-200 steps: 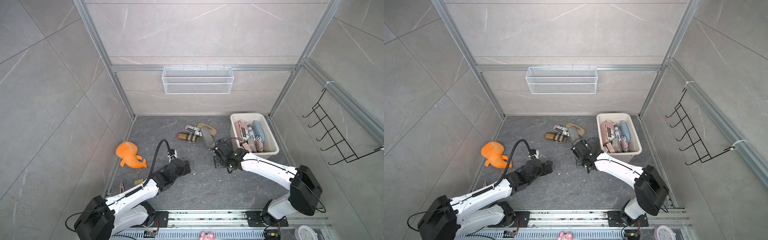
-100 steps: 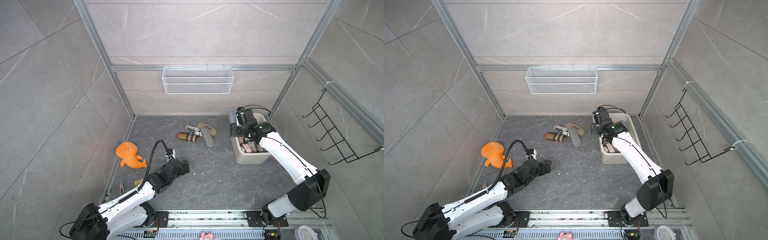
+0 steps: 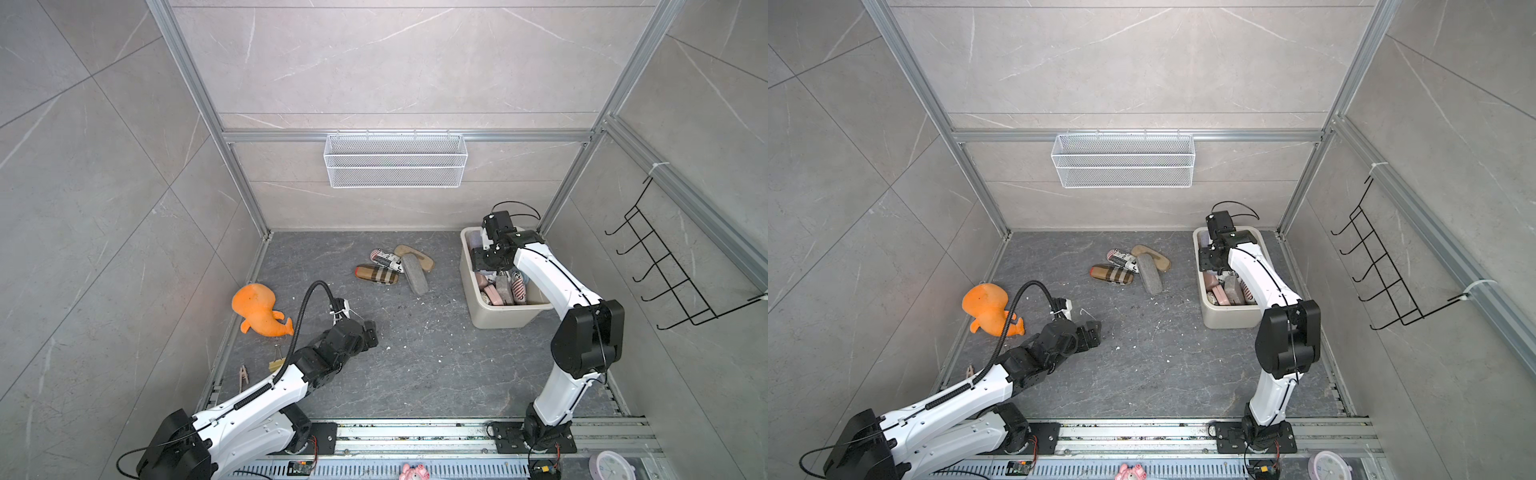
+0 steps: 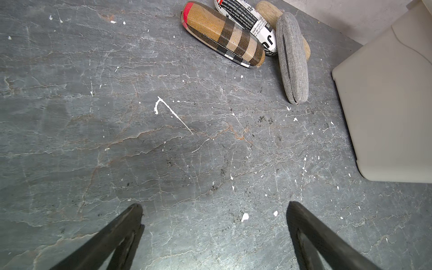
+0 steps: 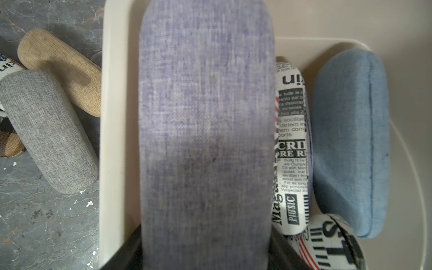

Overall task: Put the glasses cases into the storage boxes
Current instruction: Place the glasses case in the storage box, then pick up the glasses case at the center of the board.

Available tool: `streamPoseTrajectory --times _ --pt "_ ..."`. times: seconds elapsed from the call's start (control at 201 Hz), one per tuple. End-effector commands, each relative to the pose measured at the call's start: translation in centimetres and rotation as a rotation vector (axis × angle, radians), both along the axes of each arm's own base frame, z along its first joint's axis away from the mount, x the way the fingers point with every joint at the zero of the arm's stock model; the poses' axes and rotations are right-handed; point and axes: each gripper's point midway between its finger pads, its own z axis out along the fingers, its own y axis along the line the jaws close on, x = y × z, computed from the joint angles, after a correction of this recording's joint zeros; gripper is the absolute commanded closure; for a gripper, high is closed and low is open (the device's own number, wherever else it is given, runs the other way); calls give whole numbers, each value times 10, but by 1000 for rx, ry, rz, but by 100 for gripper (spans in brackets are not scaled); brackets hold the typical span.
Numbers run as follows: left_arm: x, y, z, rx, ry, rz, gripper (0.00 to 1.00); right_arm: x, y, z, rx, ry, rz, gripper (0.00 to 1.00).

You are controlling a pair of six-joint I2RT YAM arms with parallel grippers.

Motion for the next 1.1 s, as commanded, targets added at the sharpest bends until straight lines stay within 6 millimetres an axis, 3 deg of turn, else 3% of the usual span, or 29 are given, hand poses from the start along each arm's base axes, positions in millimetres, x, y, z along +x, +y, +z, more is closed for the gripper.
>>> streamPoseTrajectory --times 0.0,0.13,0.314,0.414,0.618,0.728,0.817,1.097 --pt "5 3 14 6 -37 11 2 -2 5 18 35 -41 3 30" --pt "5 2 15 4 -40 7 2 -7 2 31 41 -69 -19 19" --pt "6 3 15 14 -41 8 2 -17 5 48 43 -95 -21 18" --pt "6 9 16 31 -45 30 2 -27 25 64 45 -142 10 21" --pt "4 24 6 39 -6 81 2 -55 93 85 17 -223 135 22" --pt "0 28 1 39 11 88 2 -68 130 80 65 -223 206 22" --pt "-4 32 -1 35 20 95 2 -72 149 71 125 -216 231 21" --pt "-13 42 -4 41 23 109 2 -59 181 39 168 -165 272 17"
